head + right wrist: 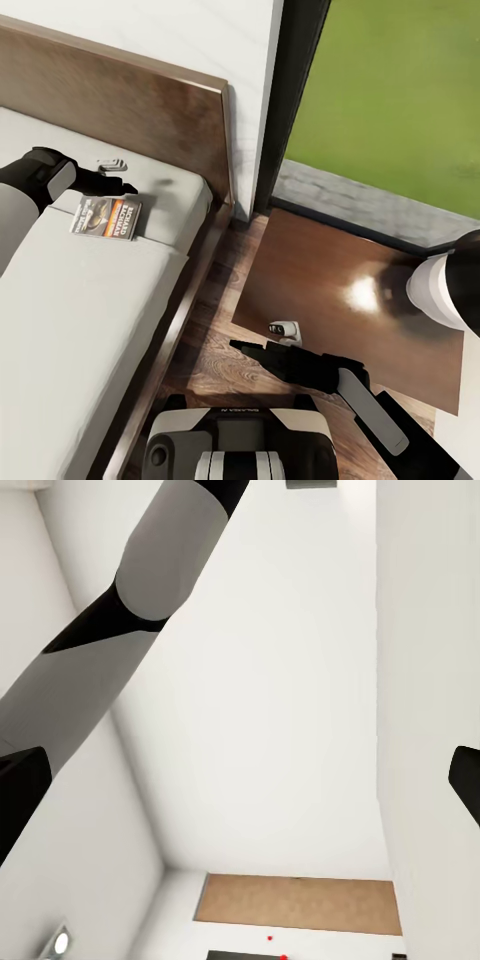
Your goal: In the bedroom, move the book from the bed onto either nightstand, and place the two sandals side by side next to the bed.
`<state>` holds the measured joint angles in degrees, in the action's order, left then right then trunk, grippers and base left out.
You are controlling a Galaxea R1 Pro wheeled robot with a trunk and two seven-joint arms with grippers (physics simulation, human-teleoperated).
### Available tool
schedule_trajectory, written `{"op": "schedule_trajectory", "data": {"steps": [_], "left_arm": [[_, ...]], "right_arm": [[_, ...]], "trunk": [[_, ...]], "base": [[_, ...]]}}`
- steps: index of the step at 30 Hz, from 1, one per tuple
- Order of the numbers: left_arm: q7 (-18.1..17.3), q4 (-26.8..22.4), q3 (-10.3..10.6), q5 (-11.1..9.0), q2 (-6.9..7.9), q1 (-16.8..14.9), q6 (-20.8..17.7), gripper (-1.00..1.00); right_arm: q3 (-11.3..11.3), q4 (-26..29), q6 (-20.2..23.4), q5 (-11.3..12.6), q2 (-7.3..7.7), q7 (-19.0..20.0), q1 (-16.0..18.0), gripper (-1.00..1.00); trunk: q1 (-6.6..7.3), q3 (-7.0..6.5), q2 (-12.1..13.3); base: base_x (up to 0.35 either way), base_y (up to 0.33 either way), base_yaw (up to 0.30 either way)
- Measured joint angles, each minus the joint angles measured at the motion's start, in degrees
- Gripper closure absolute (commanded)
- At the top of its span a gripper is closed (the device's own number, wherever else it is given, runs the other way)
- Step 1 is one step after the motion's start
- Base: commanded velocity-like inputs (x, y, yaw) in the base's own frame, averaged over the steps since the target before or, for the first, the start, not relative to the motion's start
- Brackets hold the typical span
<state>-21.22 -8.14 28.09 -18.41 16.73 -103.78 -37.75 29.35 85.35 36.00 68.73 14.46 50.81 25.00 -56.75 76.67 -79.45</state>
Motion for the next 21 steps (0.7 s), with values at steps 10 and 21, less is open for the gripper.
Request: {"op": "schedule_trajectory", "data": {"steps": [10, 21], "left_arm": [[0.13, 0.02, 0.04, 0.07, 0.02, 0.0, 0.07, -1.0], [0.2, -0.02, 0.07, 0.13, 0.07, 0.0, 0.09, -1.0]], "right_arm": [[-0.02, 0.0, 0.07, 0.02, 0.0, 0.0, 0.0, -1.0], [-0.06, 0.01, 0.09, 0.01, 0.0, 0.07, 0.0, -1.0]], "trunk": [[0.0, 0.2, 0.0], [0.0, 0.22, 0.0]], "base": [[0.0, 0.0, 0.0], [0.0, 0.0, 0.0]]}}
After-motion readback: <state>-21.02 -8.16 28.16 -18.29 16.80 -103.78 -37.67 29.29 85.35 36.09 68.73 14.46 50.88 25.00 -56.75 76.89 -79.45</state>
